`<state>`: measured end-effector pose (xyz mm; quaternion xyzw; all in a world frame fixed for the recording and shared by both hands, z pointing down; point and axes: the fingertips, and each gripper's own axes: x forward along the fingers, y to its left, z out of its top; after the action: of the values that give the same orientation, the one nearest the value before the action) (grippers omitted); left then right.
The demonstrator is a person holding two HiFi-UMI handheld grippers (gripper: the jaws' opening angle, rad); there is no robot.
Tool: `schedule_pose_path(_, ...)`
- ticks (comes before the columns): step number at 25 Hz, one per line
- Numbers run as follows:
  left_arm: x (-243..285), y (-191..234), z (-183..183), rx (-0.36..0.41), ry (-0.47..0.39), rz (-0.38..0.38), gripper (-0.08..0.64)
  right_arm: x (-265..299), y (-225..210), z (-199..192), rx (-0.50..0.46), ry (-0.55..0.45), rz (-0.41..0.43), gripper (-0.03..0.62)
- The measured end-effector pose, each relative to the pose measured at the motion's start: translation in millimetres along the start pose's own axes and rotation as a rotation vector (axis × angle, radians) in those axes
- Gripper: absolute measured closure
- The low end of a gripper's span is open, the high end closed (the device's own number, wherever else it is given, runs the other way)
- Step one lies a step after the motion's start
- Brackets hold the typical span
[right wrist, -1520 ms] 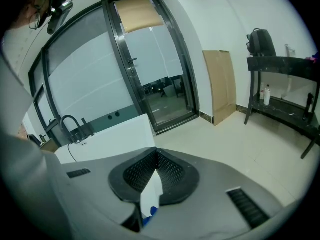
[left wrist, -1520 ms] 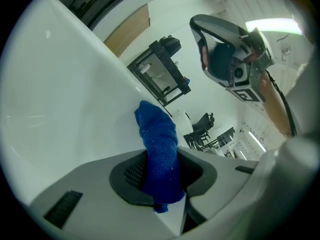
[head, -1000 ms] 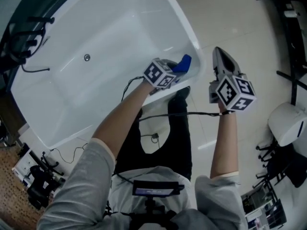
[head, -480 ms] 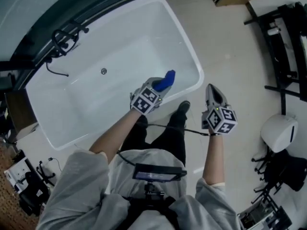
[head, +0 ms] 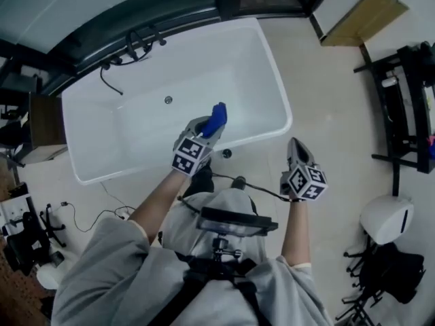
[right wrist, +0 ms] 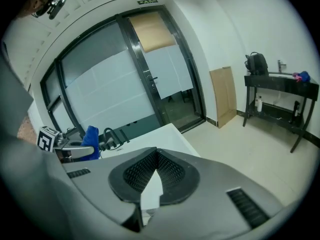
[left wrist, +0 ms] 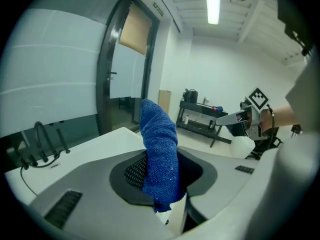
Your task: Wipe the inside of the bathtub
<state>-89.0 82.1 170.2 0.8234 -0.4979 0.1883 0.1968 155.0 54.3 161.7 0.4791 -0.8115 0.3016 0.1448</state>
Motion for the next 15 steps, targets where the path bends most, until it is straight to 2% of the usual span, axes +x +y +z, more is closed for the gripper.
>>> schedule_pose_path(4, -39, -14, -12, -0.02, -0.016, 0.088, 0.44, -23, 0, -7, -0.068, 0.012, 0.035, 0.583)
schedule_pose_path(10, -92, -55, -21, -0.013, -0.032, 0.197, 0.439, -67, -7, -32, -0.083, 0.023, 0.093, 0.583)
schedule_pose_path(15, -149, -66, -39, -0.034, -0.017, 0.288, 0.44, -86, 22, -61, -0.138, 0.06, 0.173, 0.583)
